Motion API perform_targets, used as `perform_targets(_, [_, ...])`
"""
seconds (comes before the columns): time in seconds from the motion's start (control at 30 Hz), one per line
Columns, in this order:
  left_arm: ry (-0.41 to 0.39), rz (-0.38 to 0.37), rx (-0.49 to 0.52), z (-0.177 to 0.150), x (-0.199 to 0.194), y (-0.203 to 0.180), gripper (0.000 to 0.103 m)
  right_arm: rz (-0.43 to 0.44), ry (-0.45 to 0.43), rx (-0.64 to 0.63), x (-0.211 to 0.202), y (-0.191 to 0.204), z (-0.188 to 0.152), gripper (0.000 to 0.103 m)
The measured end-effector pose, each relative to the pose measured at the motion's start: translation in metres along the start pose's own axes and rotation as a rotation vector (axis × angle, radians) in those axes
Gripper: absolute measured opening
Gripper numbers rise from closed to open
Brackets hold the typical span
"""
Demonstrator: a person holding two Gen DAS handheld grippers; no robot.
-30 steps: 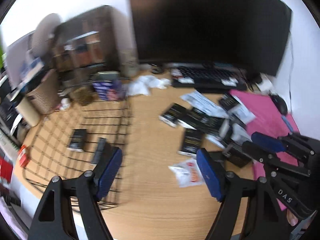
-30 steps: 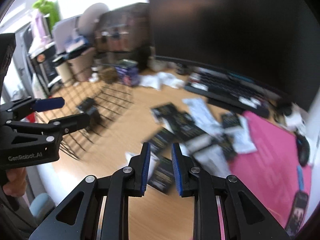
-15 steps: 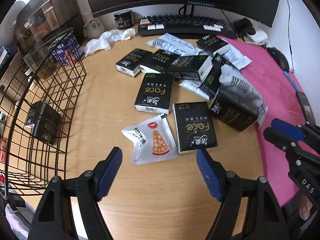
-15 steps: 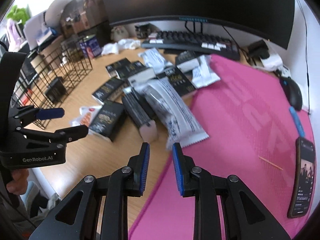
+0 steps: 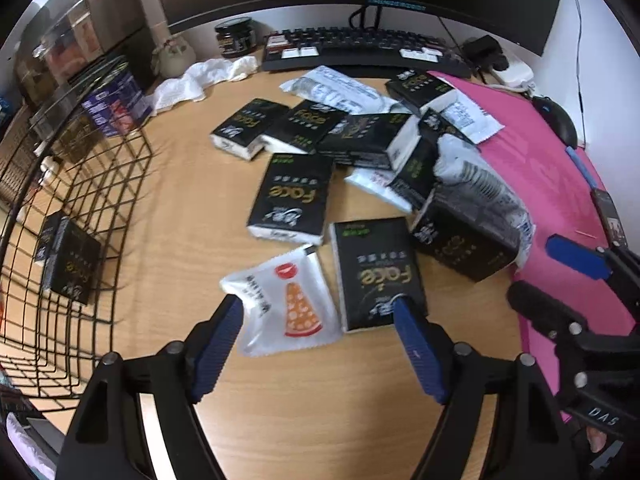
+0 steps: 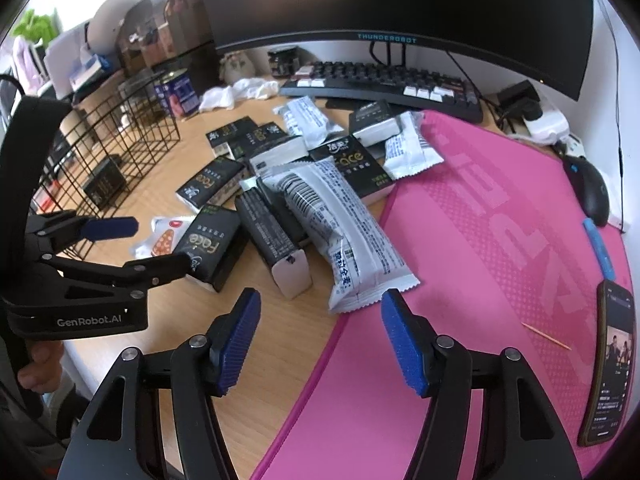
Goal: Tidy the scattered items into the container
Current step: 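Return both tools to the desk and grasp a black Face tissue pack with the left tool, then hold the Face pack in the left tool while the right tool grasps a slim black box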
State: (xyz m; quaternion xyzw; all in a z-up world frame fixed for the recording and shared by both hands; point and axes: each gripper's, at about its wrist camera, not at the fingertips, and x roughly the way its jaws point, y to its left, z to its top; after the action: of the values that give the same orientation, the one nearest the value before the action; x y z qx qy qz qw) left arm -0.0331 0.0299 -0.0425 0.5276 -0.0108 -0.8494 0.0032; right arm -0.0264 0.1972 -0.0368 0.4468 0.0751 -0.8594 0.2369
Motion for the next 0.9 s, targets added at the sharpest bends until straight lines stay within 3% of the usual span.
perform_targets(0.37, [0.01,0.009,0.066,0.012,0.012,-0.026,0.08,-0.006,-0.017,0.02,-0.005,-0.012,0.004,0.063])
perform_targets(0.5, [0.048,-0.037,0.056,0.01,0.02,-0.023,0.052,0.004,-0.013,0.019,-0.003,-0.012,0.003,0.063])
perform_targets(0.9, [0.051,0.012,-0.004,0.0,0.017,0.017,0.052,0.01,-0.031,-0.031,0.009,0.019,0.016,0.063])
